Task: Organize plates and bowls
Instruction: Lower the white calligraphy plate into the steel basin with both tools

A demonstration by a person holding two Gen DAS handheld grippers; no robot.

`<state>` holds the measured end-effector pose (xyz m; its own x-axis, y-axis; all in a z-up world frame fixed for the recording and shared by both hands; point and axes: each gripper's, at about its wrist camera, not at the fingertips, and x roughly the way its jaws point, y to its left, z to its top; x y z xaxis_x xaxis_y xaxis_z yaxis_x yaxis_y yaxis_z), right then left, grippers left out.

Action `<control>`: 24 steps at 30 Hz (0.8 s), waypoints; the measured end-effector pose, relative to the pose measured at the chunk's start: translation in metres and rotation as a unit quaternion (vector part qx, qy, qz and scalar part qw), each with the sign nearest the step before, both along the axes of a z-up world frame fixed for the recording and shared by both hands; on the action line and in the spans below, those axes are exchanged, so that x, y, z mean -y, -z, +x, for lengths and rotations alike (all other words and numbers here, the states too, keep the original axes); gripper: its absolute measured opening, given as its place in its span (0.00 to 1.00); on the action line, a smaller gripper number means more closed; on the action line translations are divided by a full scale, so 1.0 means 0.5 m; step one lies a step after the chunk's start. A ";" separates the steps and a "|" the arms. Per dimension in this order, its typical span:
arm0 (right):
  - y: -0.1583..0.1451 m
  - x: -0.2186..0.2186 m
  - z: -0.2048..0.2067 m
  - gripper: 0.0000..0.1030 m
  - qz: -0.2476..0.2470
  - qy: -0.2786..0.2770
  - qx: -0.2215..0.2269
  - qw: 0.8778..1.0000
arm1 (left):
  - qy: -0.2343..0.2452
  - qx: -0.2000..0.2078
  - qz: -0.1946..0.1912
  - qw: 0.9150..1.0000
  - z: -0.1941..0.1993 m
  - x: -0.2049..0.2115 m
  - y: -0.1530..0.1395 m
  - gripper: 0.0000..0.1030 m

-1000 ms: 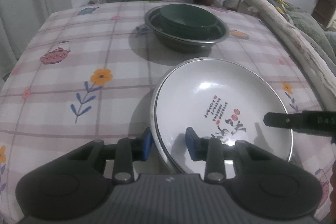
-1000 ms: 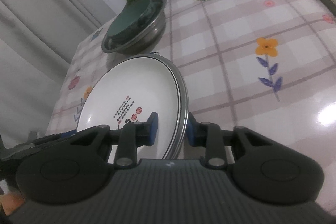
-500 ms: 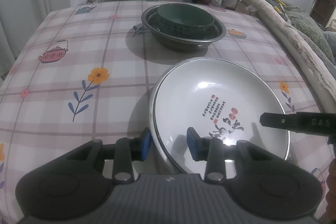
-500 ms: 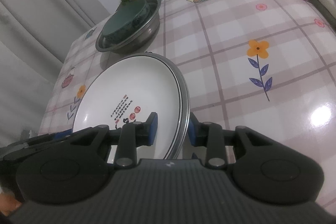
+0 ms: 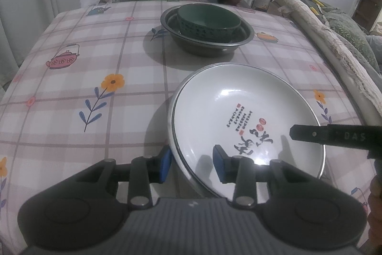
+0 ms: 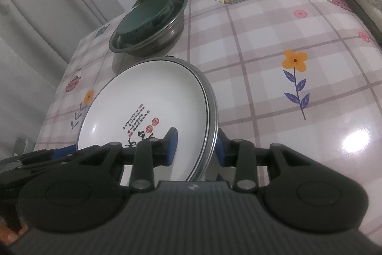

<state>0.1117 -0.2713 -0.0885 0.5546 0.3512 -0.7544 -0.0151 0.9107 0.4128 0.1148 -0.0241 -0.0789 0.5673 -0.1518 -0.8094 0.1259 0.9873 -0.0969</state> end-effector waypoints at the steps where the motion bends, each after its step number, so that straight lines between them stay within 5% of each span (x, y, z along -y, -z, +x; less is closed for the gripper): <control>1: 0.000 0.000 0.000 0.32 -0.001 -0.002 0.000 1.000 | 0.000 0.000 0.000 1.000 0.000 0.000 0.000 0.37; 24: -0.003 -0.007 -0.007 0.42 0.003 -0.008 0.002 1.000 | 0.002 -0.002 -0.011 1.000 -0.018 -0.001 -0.003 0.39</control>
<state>0.1085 -0.2677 -0.0870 0.5510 0.3650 -0.7505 -0.0318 0.9078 0.4182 0.1059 -0.0236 -0.0776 0.5628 -0.1715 -0.8086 0.1285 0.9845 -0.1193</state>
